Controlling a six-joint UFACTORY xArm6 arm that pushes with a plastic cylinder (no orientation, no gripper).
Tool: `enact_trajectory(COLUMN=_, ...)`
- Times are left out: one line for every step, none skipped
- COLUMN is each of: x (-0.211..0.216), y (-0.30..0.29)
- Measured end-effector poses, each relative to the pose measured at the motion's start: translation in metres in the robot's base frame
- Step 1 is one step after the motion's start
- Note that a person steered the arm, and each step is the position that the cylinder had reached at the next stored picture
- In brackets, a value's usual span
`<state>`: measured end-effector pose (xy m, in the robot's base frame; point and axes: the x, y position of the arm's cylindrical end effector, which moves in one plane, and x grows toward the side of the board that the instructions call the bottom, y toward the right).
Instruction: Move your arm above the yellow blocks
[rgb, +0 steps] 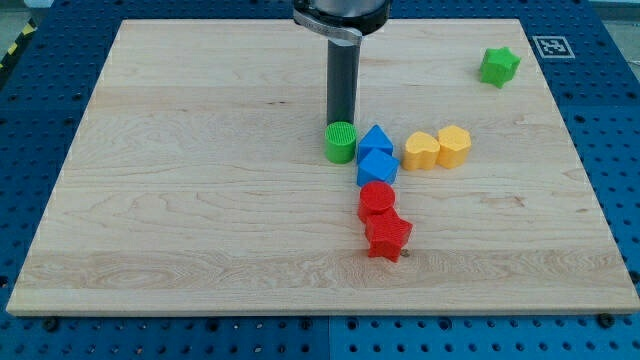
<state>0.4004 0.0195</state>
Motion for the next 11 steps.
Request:
enact_trajectory(x=0.000, y=0.000)
enact_trajectory(x=-0.016, y=0.010)
enact_trajectory(x=-0.020, y=0.012)
enact_trajectory(x=-0.020, y=0.013)
enact_trajectory(x=-0.021, y=0.051)
enact_trajectory(x=-0.024, y=0.069)
enact_trajectory(x=-0.024, y=0.071)
enact_trajectory(x=-0.024, y=0.087)
enact_trajectory(x=-0.024, y=0.092)
enact_trajectory(x=-0.024, y=0.092)
enact_trajectory(x=-0.024, y=0.092)
